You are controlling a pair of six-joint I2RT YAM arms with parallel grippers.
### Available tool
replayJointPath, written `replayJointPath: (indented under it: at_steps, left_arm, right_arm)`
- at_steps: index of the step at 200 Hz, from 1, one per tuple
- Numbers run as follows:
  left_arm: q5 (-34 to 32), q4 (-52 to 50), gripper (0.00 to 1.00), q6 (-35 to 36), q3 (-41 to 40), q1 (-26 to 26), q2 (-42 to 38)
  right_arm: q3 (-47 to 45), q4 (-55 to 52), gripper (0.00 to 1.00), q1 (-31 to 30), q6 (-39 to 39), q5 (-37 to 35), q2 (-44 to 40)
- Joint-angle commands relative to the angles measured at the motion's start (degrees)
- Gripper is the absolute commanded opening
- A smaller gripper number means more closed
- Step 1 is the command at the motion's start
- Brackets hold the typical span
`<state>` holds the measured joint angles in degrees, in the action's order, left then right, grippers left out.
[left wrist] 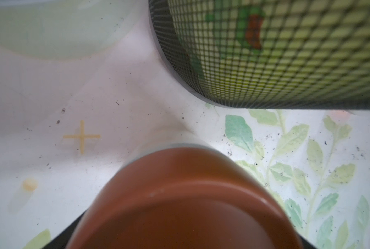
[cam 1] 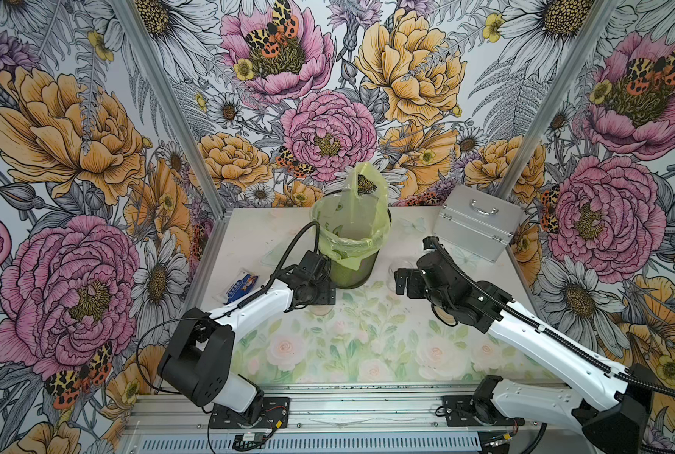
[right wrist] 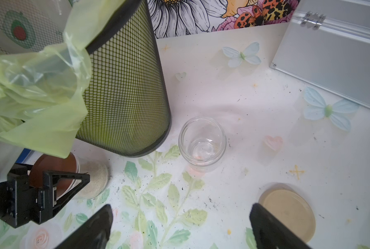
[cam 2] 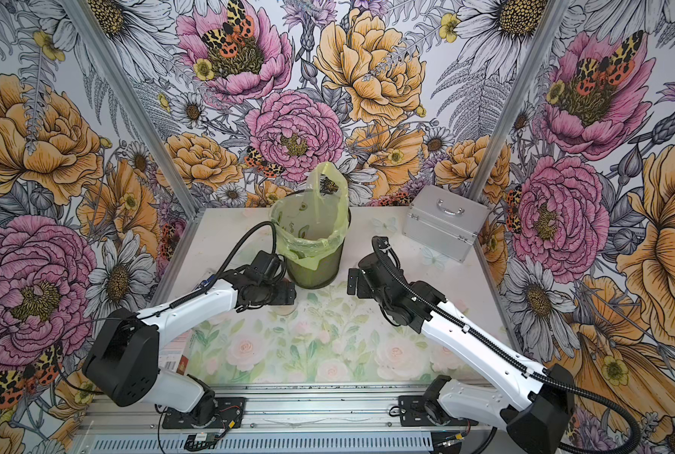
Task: Empty moldy rice from jars
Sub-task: Pick up the jar from the center of the board.
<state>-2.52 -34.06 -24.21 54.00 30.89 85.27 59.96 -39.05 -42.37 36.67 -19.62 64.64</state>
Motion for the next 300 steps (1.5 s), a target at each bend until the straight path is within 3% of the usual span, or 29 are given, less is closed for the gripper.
replayJointPath:
  at_steps: [1,69,145,184,253,300]
  left_arm:
    - [1.38,0.23,0.87,0.92,-0.41,0.66,0.75]
    - [1.85,-0.57,0.69,0.3,-2.25,1.07,-2.62]
    - [-1.77,-9.95,0.68,-1.75,-3.17,6.0,-8.26]
    - [-3.45,-9.95,0.73,-2.34,-6.06,7.42,-8.61]
    - [-4.66,-9.79,0.98,-1.54,-5.91,7.33,-9.67]
    - [-4.4,-9.88,0.99,-0.25,-3.89,7.18,-9.27]
  right_arm:
    - [0.69,-0.22,1.0,-0.35,0.82,0.13,-0.88]
    - [0.42,-0.15,1.0,-0.41,1.21,0.03,-1.18]
    - [0.46,0.0,1.0,-0.67,1.91,-0.33,-0.32]
    - [0.68,0.37,1.0,-0.95,2.09,-0.33,0.35]
    - [0.6,0.36,1.0,-1.02,2.33,-0.33,0.39]
    - [0.81,0.35,1.0,-1.14,2.44,-0.24,0.88]
